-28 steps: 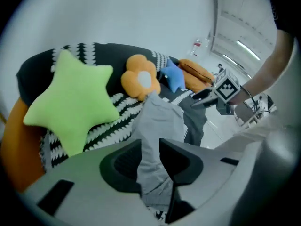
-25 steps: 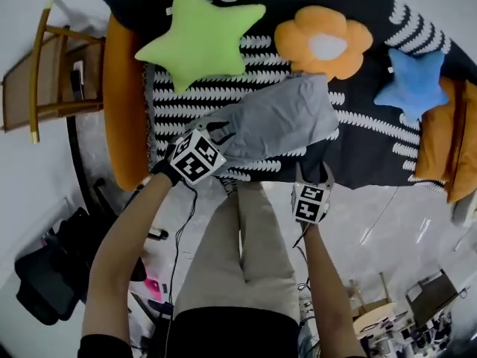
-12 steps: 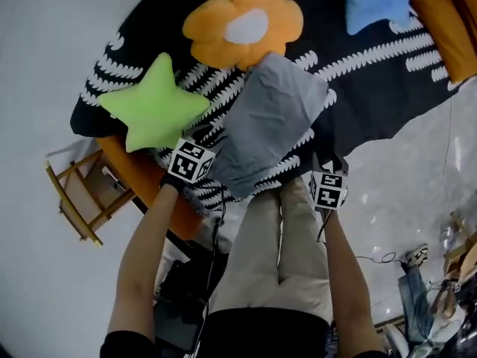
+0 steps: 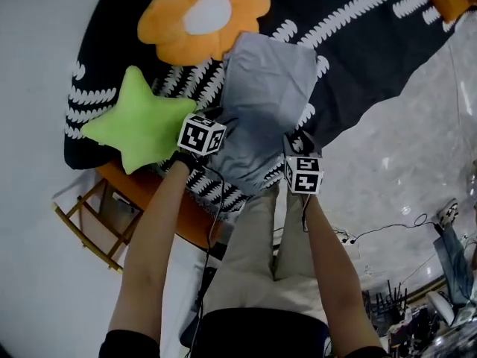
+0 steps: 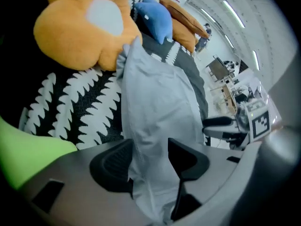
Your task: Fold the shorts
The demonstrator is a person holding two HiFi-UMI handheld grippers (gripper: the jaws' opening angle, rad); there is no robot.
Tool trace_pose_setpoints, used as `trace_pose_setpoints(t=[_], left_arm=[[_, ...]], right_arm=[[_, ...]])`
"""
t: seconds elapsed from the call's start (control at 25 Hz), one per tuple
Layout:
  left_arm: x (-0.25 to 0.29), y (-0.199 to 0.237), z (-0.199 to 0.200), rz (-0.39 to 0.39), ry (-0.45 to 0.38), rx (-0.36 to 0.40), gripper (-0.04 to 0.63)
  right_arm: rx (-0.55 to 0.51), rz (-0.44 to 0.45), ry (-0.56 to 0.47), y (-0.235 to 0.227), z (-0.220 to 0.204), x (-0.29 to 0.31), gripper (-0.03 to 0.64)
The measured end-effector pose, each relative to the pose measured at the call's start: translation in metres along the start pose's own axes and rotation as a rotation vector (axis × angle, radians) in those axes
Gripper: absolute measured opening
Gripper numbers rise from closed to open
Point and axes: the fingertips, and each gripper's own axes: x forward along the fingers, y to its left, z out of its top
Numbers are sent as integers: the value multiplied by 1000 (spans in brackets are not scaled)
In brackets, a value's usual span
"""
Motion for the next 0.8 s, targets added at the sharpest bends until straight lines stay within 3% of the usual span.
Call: trace_pose_setpoints(t=[0.08, 0.2, 0.32, 0.4, 0.44, 0.52, 0.56, 0.64, 0.68, 0.8], left_arm=[[0, 4, -1, -10, -12, -57, 238], [-5, 13, -6, 4, -25, -51, 156], [-7, 16, -11, -33, -52, -87, 87], [-9, 14, -12, -68, -76, -110, 63], [-11, 12, -13, -84, -86, -107, 58], [-17, 9, -15, -95, -95, -67, 49], [-21, 8, -16, -85, -91, -27, 71], [-25, 5, -18, -48, -55, 102, 206], [-29, 4, -19, -23, -33, 192, 245], [-48, 1, -20, 54, -13, 531, 259]], right_arm=[[-45, 3, 4, 17, -5, 6, 202], [-22, -1, -13, 34, -7, 12, 201], [-13, -30, -13, 28, -11, 18, 130], [-37, -3, 2, 26, -12, 18, 92], [-49, 19, 8, 29, -12, 16, 49], [-57, 55, 15, 38, -12, 10, 37], [-53, 59, 18, 40, -12, 7, 36], [-65, 29, 25, 37, -10, 0, 48], [-103, 3, 28, 35, -9, -4, 75], [-344, -47, 18, 38, -1, -19, 152]])
